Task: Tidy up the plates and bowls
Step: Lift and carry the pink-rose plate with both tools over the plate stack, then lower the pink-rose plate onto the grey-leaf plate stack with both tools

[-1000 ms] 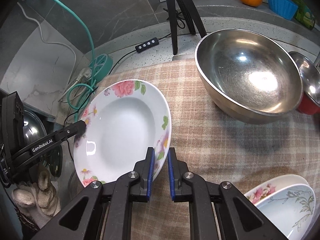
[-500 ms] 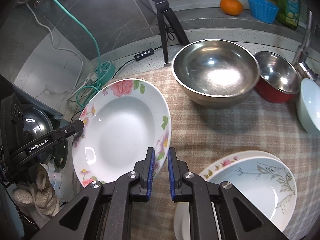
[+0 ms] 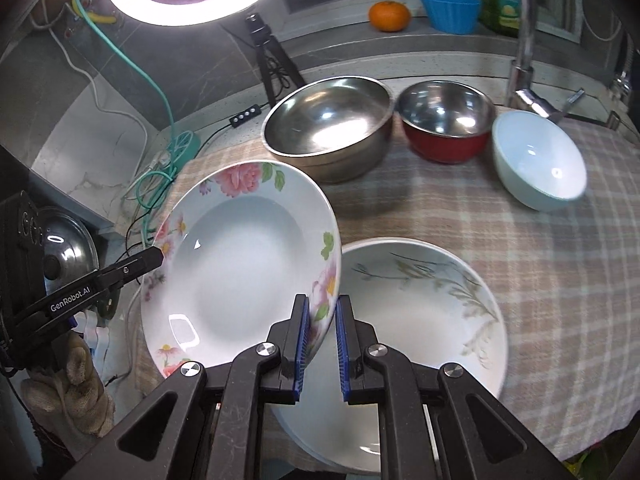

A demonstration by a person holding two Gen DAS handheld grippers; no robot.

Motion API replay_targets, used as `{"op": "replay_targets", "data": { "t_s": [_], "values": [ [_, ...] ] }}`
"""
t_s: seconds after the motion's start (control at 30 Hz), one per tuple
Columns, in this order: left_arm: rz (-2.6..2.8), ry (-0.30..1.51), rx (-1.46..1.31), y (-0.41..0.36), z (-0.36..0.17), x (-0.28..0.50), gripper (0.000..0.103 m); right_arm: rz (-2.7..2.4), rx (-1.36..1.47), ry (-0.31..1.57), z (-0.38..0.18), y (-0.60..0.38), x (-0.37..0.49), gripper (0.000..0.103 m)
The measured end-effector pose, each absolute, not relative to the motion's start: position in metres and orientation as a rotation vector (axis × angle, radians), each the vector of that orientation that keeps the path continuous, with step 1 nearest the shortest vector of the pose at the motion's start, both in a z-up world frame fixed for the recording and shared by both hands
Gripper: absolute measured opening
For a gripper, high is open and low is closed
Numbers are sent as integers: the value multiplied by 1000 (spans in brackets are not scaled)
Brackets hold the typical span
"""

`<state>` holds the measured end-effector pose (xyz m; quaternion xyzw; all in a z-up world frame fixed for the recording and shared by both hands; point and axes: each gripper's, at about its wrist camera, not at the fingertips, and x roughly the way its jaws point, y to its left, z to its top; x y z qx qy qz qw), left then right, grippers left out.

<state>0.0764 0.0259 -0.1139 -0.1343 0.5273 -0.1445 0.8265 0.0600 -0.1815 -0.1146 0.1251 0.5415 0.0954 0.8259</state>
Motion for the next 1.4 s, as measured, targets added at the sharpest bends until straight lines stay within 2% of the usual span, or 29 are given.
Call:
{"op": "replay_targets", "data": {
  "t_s": [0.57, 1.4],
  "values": [
    [-372, 1207, -250, -45, -136, 51, 12, 103, 252, 1197, -134, -256, 19, 12],
    [-371, 1247, -186, -68, -153, 43, 12, 68, 195, 1230, -154, -265, 11, 12]
  ]
}}
